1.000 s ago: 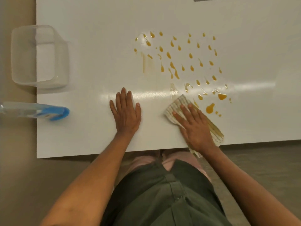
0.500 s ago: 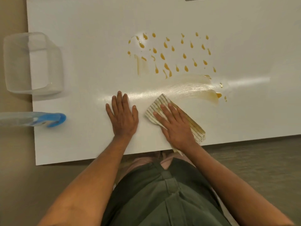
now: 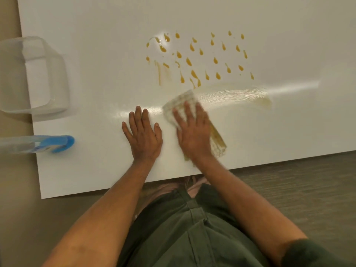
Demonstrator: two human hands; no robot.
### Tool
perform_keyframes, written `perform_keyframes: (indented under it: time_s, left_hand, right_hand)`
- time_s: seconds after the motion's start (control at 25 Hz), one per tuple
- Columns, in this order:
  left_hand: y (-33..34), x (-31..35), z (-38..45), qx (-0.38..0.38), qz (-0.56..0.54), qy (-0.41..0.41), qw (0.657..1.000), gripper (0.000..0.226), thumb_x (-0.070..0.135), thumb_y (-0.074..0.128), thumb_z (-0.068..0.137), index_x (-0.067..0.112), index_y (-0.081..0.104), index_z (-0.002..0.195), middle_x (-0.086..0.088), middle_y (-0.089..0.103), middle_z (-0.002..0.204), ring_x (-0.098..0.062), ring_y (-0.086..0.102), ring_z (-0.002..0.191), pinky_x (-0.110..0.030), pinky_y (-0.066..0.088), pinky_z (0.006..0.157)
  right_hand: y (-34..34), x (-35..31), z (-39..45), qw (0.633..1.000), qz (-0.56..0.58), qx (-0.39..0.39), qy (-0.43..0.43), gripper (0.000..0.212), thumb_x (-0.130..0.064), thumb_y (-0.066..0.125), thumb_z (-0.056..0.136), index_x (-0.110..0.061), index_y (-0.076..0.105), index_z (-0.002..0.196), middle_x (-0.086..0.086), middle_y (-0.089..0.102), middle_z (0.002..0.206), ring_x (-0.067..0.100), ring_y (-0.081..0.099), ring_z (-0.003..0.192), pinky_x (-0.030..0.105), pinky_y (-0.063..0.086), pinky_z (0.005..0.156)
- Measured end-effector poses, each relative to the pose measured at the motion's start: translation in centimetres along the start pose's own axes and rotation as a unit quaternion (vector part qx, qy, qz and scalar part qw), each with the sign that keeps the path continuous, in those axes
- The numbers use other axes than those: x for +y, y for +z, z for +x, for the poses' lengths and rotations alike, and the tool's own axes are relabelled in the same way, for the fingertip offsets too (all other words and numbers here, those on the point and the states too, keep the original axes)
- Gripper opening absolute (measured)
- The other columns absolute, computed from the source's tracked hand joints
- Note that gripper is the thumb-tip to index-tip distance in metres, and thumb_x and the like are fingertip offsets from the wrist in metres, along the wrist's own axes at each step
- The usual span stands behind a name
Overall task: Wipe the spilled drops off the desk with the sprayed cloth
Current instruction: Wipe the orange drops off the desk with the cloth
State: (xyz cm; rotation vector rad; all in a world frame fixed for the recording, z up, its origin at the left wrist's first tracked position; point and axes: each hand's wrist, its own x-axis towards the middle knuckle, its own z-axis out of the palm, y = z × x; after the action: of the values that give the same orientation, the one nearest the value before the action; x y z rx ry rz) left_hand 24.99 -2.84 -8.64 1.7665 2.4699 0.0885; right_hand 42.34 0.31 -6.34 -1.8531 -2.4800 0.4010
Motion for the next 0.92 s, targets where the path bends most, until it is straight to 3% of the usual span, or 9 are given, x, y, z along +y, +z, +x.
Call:
perform_keyframes:
  time_s: [0.12, 0.2, 0.28, 0.4, 0.48, 0.64, 0.72, 0.76, 0.92]
  left_hand:
    - [-0.2, 0.0, 0.0, -0.001, -0.007, 0.003, 1.0, 0.063, 0.044, 0.03, 0.108, 0.013, 0.028, 0.162, -0.011, 0.023, 0.173, -0.033, 0.022, 0.16, -0.061, 0.016, 0.128]
    - [-0.2, 0.0, 0.1, 0.004, -0.005, -0.002, 1.0, 0.062, 0.042, 0.032, 0.108, 0.013, 0.029, 0.162, -0.011, 0.024, 0.172, -0.033, 0.022, 0.159, -0.062, 0.017, 0.128]
    - [0.0, 0.1, 0.1, 0.003, -0.002, -0.004, 1.0, 0.062, 0.042, 0.033, 0.107, 0.012, 0.029, 0.161, -0.011, 0.024, 0.172, -0.033, 0.023, 0.159, -0.062, 0.017, 0.128]
    - [0.2, 0.1, 0.0, 0.005, 0.01, -0.004, 1.0, 0.062, 0.042, 0.033, 0.107, 0.012, 0.029, 0.161, -0.011, 0.024, 0.172, -0.033, 0.023, 0.159, -0.062, 0.017, 0.128]
    - [0.1, 0.1, 0.0, -0.001, 0.009, -0.003, 1.0, 0.062, 0.041, 0.033, 0.107, 0.012, 0.029, 0.161, -0.011, 0.024, 0.172, -0.033, 0.023, 0.159, -0.062, 0.018, 0.127]
    - [-0.3, 0.1, 0.1, -0.007, 0.002, 0.0, 1.0, 0.061, 0.041, 0.034, 0.107, 0.012, 0.029, 0.161, -0.012, 0.025, 0.172, -0.034, 0.023, 0.159, -0.063, 0.018, 0.127]
    - [-0.4, 0.1, 0.0, -0.008, 0.002, 0.001, 1.0, 0.062, 0.042, 0.033, 0.107, 0.012, 0.028, 0.161, -0.011, 0.024, 0.172, -0.033, 0.022, 0.159, -0.062, 0.018, 0.127]
    - [-0.4, 0.2, 0.0, -0.007, 0.003, 0.0, 1.0, 0.062, 0.042, 0.033, 0.107, 0.012, 0.028, 0.161, -0.011, 0.024, 0.172, -0.033, 0.022, 0.159, -0.062, 0.018, 0.127]
    - [-0.2, 0.2, 0.0, -0.005, -0.002, -0.004, 1.0, 0.062, 0.041, 0.033, 0.106, 0.012, 0.029, 0.161, -0.011, 0.025, 0.172, -0.033, 0.022, 0.159, -0.062, 0.018, 0.127]
  right_hand:
    - [0.4, 4.2, -5.6, 0.995, 0.015, -0.024, -0.092, 0.063, -0.038, 0.036, 0.109, -0.034, 0.016, 0.168, 0.004, 0.005, 0.179, 0.032, 0.0, 0.166, 0.056, 0.019, 0.131]
    - [-1.0, 10.3, -6.3, 1.0, 0.007, -0.005, -0.006, 0.061, -0.039, 0.032, 0.109, -0.032, 0.02, 0.168, 0.007, 0.009, 0.178, 0.035, 0.006, 0.165, 0.056, 0.024, 0.129]
    - [-2.7, 15.7, -3.9, 0.989, -0.003, 0.023, 0.149, 0.059, -0.039, 0.025, 0.11, -0.026, 0.023, 0.168, 0.014, 0.015, 0.176, 0.042, 0.013, 0.162, 0.059, 0.028, 0.126]
    - [-4.4, 16.3, 2.0, 0.955, 0.026, 0.069, 0.287, 0.063, -0.039, 0.02, 0.108, -0.021, 0.022, 0.168, 0.019, 0.016, 0.175, 0.044, 0.014, 0.162, 0.057, 0.022, 0.129]
    - [-3.6, 11.5, 4.0, 0.97, 0.041, 0.054, 0.235, 0.067, -0.037, 0.015, 0.104, -0.017, 0.019, 0.168, 0.021, 0.013, 0.175, 0.043, 0.012, 0.163, 0.055, 0.019, 0.131]
    - [0.0, -0.3, -1.1, 0.999, 0.036, -0.006, -0.006, 0.064, -0.033, 0.032, 0.11, -0.023, 0.011, 0.17, 0.011, 0.005, 0.178, 0.035, 0.003, 0.165, 0.052, 0.016, 0.133]
    - [0.4, 1.9, -4.9, 0.995, 0.044, -0.022, -0.091, 0.064, -0.034, 0.035, 0.11, -0.027, 0.011, 0.169, 0.005, 0.003, 0.179, 0.03, -0.001, 0.166, 0.051, 0.016, 0.134]
    - [0.1, 4.8, -5.8, 0.995, 0.042, -0.018, -0.09, 0.064, -0.035, 0.035, 0.11, -0.029, 0.013, 0.169, 0.004, 0.003, 0.179, 0.029, 0.0, 0.166, 0.051, 0.017, 0.133]
    - [-3.1, 17.0, -3.1, 0.984, 0.01, 0.041, 0.171, 0.06, -0.035, 0.028, 0.109, -0.018, 0.028, 0.166, 0.019, 0.02, 0.174, 0.044, 0.018, 0.161, 0.058, 0.028, 0.127]
